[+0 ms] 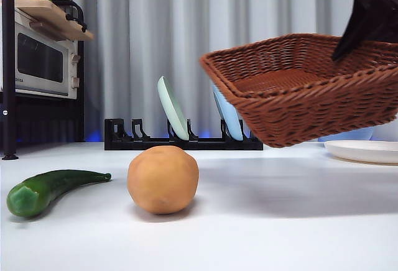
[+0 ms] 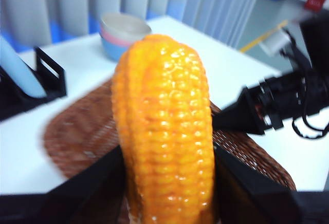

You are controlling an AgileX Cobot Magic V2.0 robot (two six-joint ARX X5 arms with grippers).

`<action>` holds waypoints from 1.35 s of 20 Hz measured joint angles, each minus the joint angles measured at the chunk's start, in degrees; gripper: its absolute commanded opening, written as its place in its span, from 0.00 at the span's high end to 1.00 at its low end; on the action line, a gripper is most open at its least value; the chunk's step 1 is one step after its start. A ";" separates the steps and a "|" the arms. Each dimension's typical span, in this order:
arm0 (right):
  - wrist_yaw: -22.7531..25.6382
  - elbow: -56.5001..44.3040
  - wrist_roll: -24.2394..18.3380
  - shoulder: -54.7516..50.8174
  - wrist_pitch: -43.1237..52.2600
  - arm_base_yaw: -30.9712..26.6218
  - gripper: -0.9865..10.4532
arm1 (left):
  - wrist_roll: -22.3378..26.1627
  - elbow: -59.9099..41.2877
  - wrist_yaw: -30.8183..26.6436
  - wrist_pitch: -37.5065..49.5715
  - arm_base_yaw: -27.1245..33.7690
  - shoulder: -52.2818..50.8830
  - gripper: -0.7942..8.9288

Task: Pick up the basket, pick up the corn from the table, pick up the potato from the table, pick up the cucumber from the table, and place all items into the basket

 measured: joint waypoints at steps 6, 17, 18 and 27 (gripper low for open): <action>-0.02 0.00 0.35 0.00 0.35 2.32 0.92 | -0.35 -0.02 -5.35 -0.02 -8.33 12.28 0.92; 0.02 0.00 0.35 0.00 0.39 2.32 0.92 | -0.37 -0.13 -5.53 0.74 -8.74 16.94 0.31; 0.02 0.00 0.35 0.00 0.39 2.32 0.92 | -0.37 -0.13 -5.51 0.44 -8.76 16.09 0.31; 0.26 0.00 0.35 0.00 2.08 2.23 0.92 | -0.37 0.42 -10.29 -16.35 -8.74 -8.98 0.31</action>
